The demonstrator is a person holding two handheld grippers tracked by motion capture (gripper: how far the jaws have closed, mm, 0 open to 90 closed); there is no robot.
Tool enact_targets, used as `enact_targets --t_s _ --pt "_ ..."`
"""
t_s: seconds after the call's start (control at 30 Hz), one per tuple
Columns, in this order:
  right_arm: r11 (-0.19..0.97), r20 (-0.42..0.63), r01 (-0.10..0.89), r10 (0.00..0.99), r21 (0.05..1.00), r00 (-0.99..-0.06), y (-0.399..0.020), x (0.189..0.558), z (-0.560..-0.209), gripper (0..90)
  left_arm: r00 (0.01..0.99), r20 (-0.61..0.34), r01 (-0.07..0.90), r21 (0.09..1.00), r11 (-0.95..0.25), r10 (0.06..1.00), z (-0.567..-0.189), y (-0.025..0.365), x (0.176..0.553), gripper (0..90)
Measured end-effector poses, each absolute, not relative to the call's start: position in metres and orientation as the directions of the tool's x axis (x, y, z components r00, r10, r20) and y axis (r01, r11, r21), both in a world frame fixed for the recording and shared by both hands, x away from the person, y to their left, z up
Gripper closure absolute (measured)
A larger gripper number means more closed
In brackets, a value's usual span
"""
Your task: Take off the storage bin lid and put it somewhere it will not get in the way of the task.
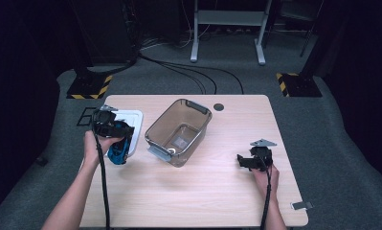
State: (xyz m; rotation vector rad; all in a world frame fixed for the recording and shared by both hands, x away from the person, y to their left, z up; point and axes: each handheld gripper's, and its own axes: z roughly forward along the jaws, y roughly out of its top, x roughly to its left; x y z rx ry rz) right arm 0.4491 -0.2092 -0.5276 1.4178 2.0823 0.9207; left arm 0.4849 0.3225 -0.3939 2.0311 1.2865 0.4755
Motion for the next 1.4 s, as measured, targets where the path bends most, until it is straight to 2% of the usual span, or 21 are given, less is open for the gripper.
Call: enact_targets --t_s 0.5,1.4 --pt "0.245 0.003 0.627 0.93 0.74 -0.366 -0.209 0.449 -0.528 13.1 0.446 -0.014 0.615 0.732 -0.295 0.895 -0.365 0.313 0.502 25.0" --pt "0.244 0.003 0.627 0.931 0.74 -0.366 -0.209 0.449 -0.528 13.3 0.511 0.07 0.483 0.801 -0.353 0.857 -0.301 0.271 0.525 24.9"
